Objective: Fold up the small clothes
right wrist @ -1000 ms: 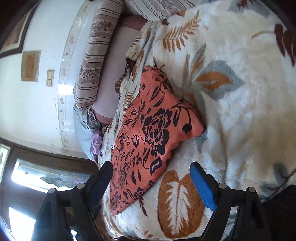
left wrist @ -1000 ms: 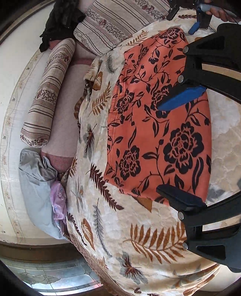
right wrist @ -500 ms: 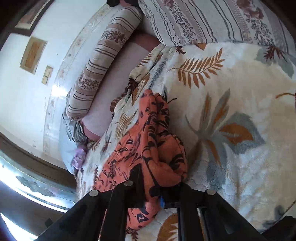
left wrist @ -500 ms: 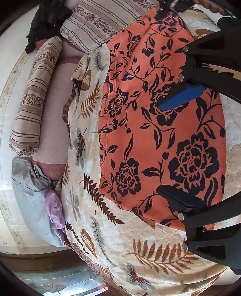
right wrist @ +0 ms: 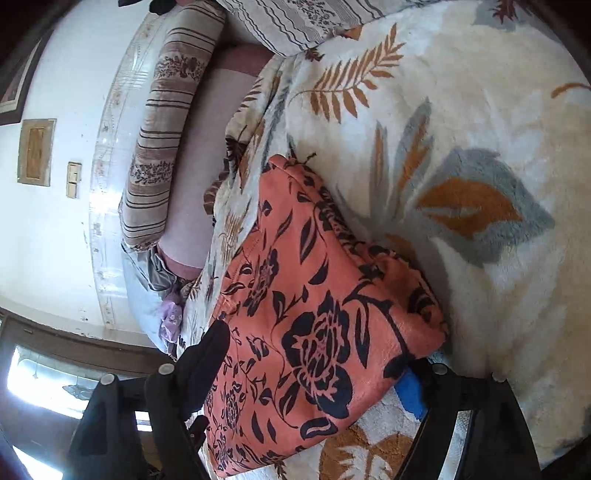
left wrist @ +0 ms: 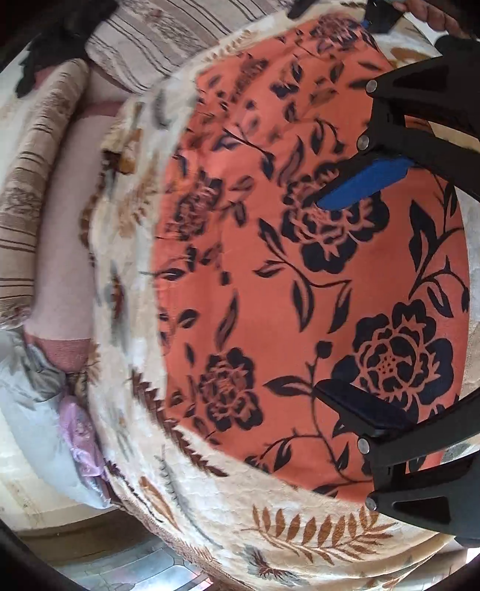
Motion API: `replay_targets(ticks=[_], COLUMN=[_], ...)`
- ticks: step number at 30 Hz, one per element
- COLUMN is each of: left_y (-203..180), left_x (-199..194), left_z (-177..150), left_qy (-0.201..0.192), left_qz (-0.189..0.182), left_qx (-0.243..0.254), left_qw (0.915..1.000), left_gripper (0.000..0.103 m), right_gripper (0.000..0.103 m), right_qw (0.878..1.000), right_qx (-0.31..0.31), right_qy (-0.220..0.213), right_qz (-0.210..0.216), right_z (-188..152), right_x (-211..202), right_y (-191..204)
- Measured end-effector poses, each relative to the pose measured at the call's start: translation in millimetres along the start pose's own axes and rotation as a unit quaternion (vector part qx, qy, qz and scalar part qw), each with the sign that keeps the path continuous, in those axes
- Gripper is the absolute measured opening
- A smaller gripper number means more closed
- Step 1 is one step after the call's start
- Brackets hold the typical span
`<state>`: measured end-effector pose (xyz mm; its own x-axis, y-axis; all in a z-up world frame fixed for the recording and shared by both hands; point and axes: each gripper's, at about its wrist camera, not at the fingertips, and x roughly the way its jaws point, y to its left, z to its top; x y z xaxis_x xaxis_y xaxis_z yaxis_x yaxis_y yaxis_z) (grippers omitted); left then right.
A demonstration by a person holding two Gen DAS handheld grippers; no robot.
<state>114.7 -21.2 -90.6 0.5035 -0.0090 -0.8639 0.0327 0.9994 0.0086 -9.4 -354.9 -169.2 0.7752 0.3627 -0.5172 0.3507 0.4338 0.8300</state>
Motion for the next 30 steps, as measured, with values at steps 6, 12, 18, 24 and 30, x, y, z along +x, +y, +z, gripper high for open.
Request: replay_targets(ticks=[6, 12, 18, 24, 30], left_y=[-7.7, -6.0, -3.9, -2.8, -3.0], left_x=[1.5, 2.7, 3.8, 4.0, 2.4], left_z=[-6.3, -5.3, -2.4, -3.1, -1.8], left_qy=[-0.017, -0.016, -0.016, -0.017, -0.013], left_qz=[0.016, 0.012, 0.006, 0.003, 0.002], left_qx=[0.017, 0.017, 0.018, 0.018, 0.018], left_qw=[0.9996, 0.9997, 0.9997, 0.9997, 0.9998], left_gripper=[0.095, 0.095, 0.095, 0.095, 0.095], right_gripper=[0.081, 0.082, 0.082, 0.082, 0.082], right_qw=[1.0, 1.0, 0.999, 0.999, 0.999], right_qx=[-0.014, -0.019, -0.023, -0.027, -0.035], right_qy=[0.001, 0.004, 0.006, 0.006, 0.007], right_qz=[-0.013, -0.025, -0.034, -0.039, -0.039], right_z=[1.9, 3.9, 4.4, 3.9, 3.0], right_x=[0.1, 1.5, 3.1, 6.4, 6.5], right_y=[-0.1, 2.4, 3.3, 5.5, 4.1])
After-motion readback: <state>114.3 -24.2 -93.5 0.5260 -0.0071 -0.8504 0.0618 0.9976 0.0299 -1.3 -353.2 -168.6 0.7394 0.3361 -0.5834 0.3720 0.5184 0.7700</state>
